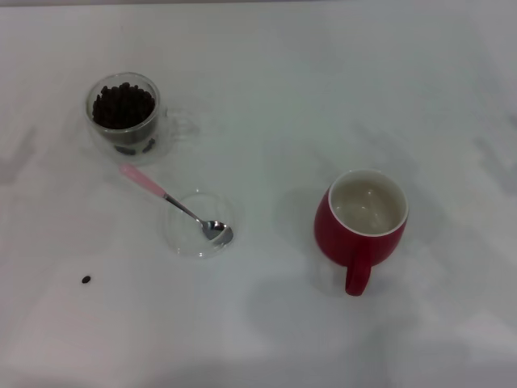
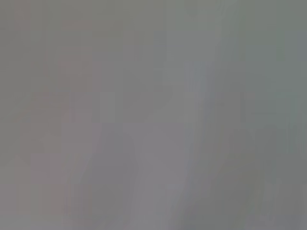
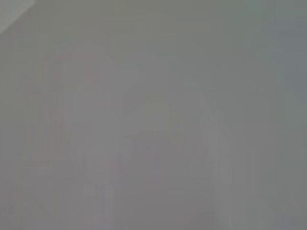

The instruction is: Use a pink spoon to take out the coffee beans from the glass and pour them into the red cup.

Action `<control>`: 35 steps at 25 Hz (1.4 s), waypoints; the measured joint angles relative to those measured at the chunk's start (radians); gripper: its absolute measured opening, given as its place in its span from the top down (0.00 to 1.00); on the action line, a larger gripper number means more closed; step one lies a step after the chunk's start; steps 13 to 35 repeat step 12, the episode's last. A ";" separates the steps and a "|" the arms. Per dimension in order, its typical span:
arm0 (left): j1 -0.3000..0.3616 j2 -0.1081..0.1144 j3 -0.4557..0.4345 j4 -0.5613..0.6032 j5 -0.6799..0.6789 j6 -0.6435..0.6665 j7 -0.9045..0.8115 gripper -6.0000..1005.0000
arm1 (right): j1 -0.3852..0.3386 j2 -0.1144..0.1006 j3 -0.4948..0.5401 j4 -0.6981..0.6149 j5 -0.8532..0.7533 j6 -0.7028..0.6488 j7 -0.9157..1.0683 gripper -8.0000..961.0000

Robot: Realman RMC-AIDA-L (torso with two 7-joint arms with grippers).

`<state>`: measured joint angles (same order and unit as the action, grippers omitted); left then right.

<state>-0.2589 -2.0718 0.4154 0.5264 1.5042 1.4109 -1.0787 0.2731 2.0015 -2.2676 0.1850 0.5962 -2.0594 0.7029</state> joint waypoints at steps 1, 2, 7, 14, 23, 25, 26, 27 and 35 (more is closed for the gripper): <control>-0.003 0.000 -0.015 -0.006 -0.005 -0.003 0.015 0.27 | -0.001 0.000 0.004 -0.002 0.003 0.005 0.000 0.17; -0.005 -0.001 -0.029 -0.013 -0.013 -0.006 0.036 0.27 | -0.003 0.000 0.009 -0.006 0.004 0.013 -0.003 0.17; -0.014 0.000 -0.051 -0.071 -0.107 -0.019 0.143 0.27 | -0.016 0.001 0.032 -0.027 0.002 0.041 -0.013 0.17; -0.016 -0.002 -0.052 -0.110 -0.189 -0.028 0.245 0.27 | -0.021 0.005 0.029 -0.042 -0.004 0.045 -0.022 0.17; -0.016 -0.002 -0.052 -0.110 -0.189 -0.028 0.245 0.27 | -0.021 0.005 0.029 -0.042 -0.004 0.045 -0.022 0.17; -0.016 -0.002 -0.052 -0.110 -0.189 -0.028 0.245 0.27 | -0.021 0.005 0.029 -0.042 -0.004 0.045 -0.022 0.17; -0.016 -0.002 -0.052 -0.110 -0.189 -0.028 0.245 0.27 | -0.021 0.005 0.029 -0.042 -0.004 0.045 -0.022 0.17; -0.016 -0.002 -0.052 -0.110 -0.189 -0.028 0.245 0.27 | -0.021 0.005 0.029 -0.042 -0.004 0.045 -0.022 0.17; -0.016 -0.002 -0.052 -0.110 -0.189 -0.028 0.245 0.27 | -0.021 0.005 0.029 -0.042 -0.004 0.045 -0.022 0.17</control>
